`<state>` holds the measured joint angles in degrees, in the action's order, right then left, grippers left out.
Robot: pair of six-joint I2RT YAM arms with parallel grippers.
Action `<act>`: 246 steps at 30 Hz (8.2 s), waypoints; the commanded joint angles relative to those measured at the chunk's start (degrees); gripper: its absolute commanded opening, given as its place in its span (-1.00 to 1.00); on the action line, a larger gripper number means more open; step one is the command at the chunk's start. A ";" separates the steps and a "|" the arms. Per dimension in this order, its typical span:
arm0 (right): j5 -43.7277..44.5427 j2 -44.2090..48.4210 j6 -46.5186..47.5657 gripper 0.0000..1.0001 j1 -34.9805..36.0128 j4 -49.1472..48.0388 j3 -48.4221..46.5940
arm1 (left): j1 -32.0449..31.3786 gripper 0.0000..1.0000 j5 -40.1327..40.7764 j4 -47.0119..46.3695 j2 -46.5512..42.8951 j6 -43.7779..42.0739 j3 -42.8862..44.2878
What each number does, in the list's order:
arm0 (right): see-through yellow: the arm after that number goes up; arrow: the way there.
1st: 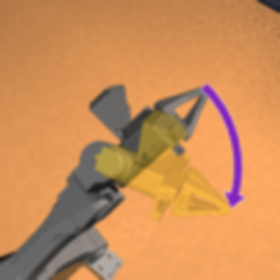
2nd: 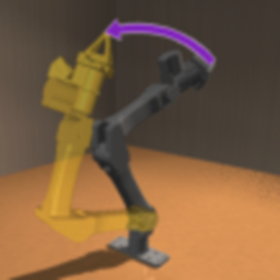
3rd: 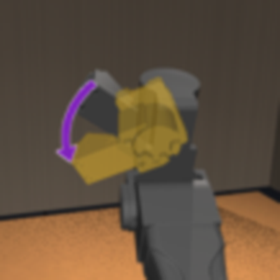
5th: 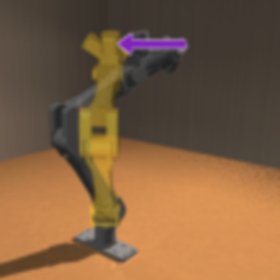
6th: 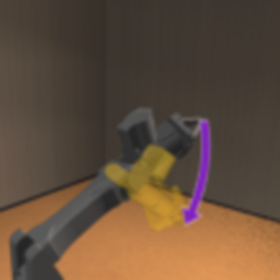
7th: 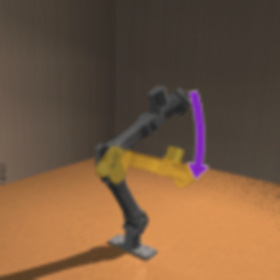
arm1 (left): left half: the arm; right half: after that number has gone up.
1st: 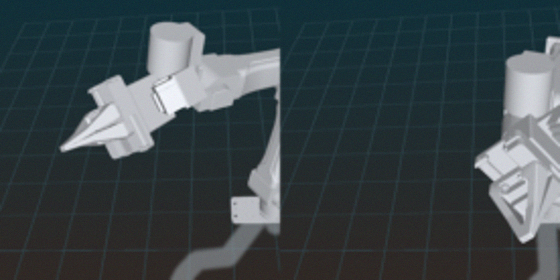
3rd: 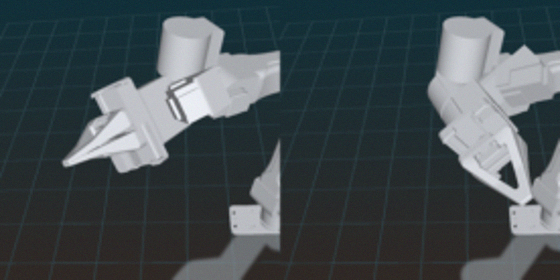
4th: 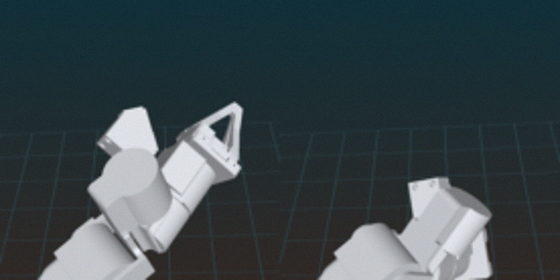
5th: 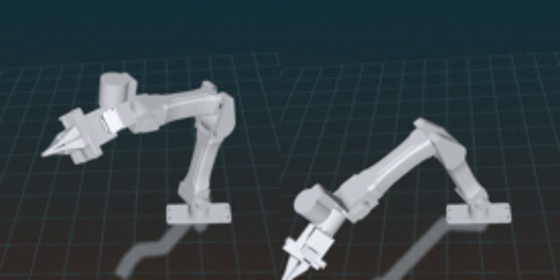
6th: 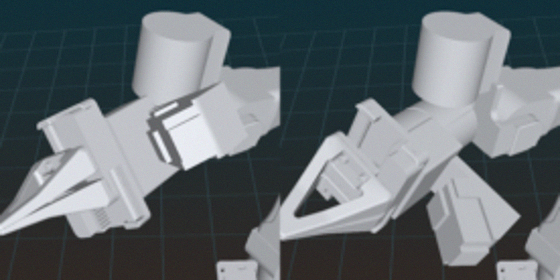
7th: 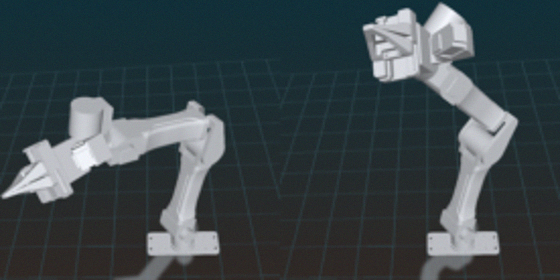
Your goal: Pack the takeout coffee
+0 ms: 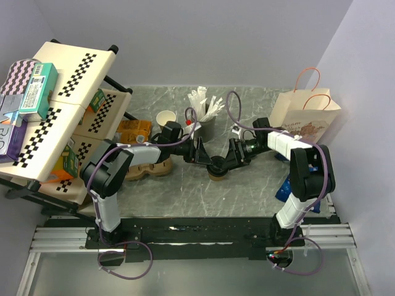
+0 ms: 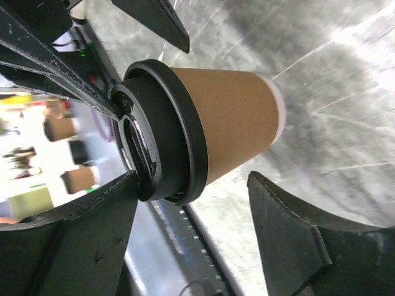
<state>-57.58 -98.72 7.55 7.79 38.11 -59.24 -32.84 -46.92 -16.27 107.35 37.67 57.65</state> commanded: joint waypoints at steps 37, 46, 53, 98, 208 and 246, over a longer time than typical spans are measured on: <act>19.09 41.23 13.81 0.99 -0.85 9.35 -8.97 | -13.92 0.99 12.72 32.80 -9.45 -61.05 18.55; 16.89 43.43 12.05 0.99 -3.13 7.77 -5.45 | -16.47 0.99 17.82 31.30 -5.49 -61.75 20.31; 16.19 43.61 11.43 0.99 -4.10 6.72 -3.78 | -16.82 0.89 19.49 31.65 -4.34 -62.02 20.40; 18.74 36.14 23.47 0.99 -3.57 6.28 0.80 | -15.50 0.79 16.94 23.39 -5.13 -54.81 16.71; 19.88 32.27 20.57 0.99 -3.84 3.38 0.35 | 11.22 0.57 26.88 33.85 -3.64 -56.48 23.03; 16.45 31.48 15.74 0.99 -3.84 -0.05 -2.28 | 12.18 0.31 45.95 51.43 -33.79 -29.59 2.65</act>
<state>-38.89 -67.51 24.77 3.92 40.12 -58.19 -21.45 -5.26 32.56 73.56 0.69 62.43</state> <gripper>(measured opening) 0.996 0.657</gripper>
